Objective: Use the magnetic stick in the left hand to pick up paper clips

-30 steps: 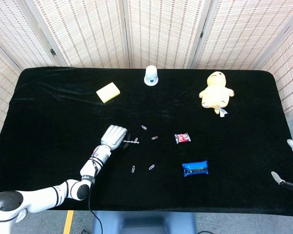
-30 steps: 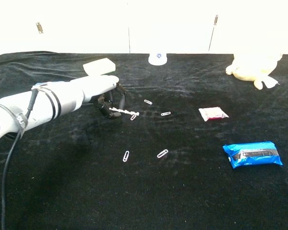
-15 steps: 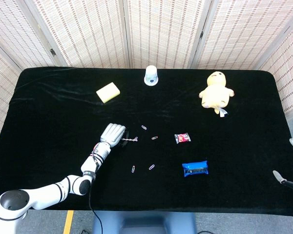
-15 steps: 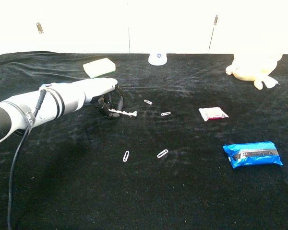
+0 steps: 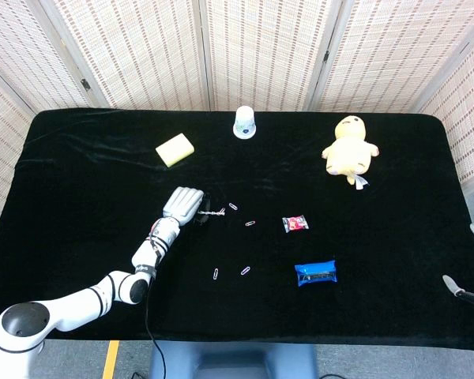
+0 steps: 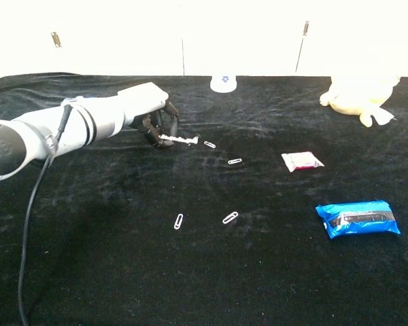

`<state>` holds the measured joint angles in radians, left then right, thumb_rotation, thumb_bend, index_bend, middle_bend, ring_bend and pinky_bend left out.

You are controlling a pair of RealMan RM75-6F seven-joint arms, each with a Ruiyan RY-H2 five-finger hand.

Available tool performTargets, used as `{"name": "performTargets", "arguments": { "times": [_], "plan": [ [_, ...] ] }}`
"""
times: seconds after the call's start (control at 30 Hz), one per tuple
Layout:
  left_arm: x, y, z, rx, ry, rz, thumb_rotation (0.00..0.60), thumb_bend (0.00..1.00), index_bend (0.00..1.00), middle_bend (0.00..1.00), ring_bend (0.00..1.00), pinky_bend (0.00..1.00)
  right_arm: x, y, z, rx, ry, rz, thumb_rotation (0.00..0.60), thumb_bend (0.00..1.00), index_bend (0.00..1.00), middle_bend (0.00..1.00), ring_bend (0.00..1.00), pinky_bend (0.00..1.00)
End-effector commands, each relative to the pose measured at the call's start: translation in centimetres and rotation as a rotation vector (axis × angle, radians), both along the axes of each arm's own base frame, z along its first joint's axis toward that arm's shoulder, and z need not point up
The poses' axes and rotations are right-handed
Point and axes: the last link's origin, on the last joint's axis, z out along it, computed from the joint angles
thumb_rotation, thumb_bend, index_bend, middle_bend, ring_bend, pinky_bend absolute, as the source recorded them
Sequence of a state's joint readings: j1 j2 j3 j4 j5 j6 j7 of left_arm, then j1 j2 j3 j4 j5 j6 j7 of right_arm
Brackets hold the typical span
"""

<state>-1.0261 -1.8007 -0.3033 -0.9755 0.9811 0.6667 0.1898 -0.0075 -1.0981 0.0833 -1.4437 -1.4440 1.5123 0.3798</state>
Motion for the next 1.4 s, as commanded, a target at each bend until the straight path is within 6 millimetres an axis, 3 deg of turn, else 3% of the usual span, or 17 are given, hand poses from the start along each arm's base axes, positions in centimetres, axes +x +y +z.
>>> {"name": "performTargets", "arguments": {
  "times": [0.03, 0.37, 0.87, 1.4],
  "plan": [
    [0.7, 0.5, -0.7, -0.018, -0.009, 0.002, 0.600, 0.46, 0.75, 1.00, 1.00, 1.00, -0.2, 0.0, 0.1, -0.004, -0.004, -0.009, 0.600, 0.24, 0.00, 0.00, 0.04, 0.00],
    [1.6, 2.0, -2.9, -0.052, -0.012, 0.022, 0.600, 0.46, 0.75, 1.00, 1.00, 1.00, -0.9, 0.8, 0.7, -0.051, -0.020, -0.054, 0.600, 0.24, 0.00, 0.00, 0.04, 0.00],
    [3.3, 2.9, -4.5, -0.079, -0.007, 0.001, 0.600, 0.46, 0.75, 1.00, 1.00, 1.00, -1.9, 2.0, 1.3, -0.088, -0.043, -0.104, 0.600, 0.24, 0.00, 0.00, 0.04, 0.00],
    [2.7, 2.7, -3.8, -0.074, -0.034, -0.024, 0.600, 0.46, 0.75, 1.00, 1.00, 1.00, -2.0, 1.5, 1.1, -0.064, -0.044, -0.102, 0.600, 0.23, 0.00, 0.00, 0.04, 0.00]
  ]
}}
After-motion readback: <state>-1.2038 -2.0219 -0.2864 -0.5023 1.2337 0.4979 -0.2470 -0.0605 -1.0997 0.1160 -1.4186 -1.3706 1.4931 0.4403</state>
